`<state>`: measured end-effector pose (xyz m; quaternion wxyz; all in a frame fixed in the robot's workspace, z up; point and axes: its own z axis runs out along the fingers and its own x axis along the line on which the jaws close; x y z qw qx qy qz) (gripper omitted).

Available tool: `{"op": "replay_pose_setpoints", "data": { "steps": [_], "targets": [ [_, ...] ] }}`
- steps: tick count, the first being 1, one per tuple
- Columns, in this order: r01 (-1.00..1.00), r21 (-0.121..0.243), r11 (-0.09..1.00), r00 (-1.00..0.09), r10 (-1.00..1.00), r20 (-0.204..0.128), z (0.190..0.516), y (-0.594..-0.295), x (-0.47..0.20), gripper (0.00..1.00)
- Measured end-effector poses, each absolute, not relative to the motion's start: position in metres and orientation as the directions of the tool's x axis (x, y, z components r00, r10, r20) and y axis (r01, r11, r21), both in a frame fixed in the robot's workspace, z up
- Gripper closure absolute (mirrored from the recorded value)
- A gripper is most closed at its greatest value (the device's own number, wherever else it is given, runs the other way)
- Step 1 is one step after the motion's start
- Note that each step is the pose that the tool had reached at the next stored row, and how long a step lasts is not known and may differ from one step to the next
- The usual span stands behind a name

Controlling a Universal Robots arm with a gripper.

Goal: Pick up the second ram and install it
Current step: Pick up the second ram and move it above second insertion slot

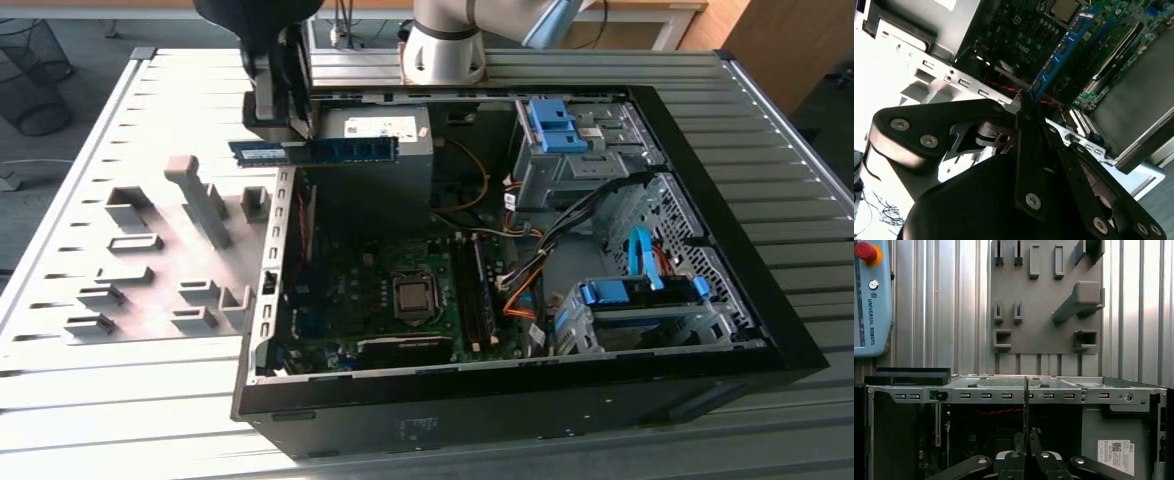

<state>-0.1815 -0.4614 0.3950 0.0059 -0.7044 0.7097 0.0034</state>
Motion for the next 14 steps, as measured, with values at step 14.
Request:
{"op": "replay_pose_setpoints", "data": {
  "steps": [14],
  "targets": [
    [-1.000, -0.004, 0.008, -0.008, -1.000, -0.013, 0.395, -0.461, -0.148, 0.86]
  ]
}}
